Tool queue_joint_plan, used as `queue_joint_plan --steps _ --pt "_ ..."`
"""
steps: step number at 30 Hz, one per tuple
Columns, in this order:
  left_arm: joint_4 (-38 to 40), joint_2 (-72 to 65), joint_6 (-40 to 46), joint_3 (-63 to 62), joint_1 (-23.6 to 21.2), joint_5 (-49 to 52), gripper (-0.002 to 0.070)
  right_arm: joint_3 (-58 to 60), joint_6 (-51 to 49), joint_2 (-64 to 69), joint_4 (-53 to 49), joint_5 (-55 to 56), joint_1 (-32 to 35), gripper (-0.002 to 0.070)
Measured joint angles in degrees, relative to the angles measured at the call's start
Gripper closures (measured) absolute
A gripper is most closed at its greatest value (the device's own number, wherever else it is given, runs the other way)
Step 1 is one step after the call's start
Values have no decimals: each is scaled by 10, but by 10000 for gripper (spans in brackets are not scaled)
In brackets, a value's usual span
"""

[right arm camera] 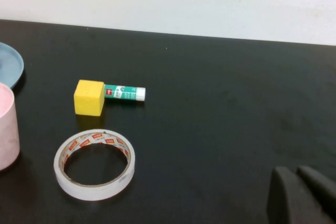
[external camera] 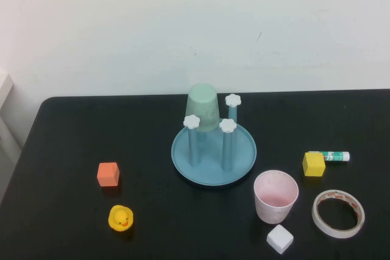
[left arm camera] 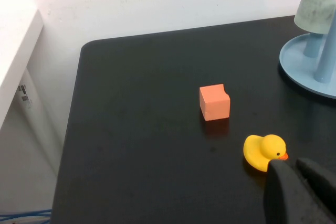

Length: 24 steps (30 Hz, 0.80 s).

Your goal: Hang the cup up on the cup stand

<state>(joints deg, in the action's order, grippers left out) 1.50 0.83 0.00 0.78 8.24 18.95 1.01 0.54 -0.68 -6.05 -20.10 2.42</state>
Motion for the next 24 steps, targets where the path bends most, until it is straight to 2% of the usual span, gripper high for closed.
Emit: queue_joint_plan --steps 4,7,12,18,24 --pt "0 0 0 1 0 -14 676 2 0 0 0 17 0 678" --pt "0 0 0 3 0 -59 676 6 0 0 -1 77 0 678" --pt "0 0 0 3 0 -262 676 6 0 0 -1 242 0 678" --pt "-11 0 19 3 0 -495 676 6 0 0 -1 389 0 678" --pt "-15 0 21 3 0 -612 676 6 -1 0 -1 470 0 678"
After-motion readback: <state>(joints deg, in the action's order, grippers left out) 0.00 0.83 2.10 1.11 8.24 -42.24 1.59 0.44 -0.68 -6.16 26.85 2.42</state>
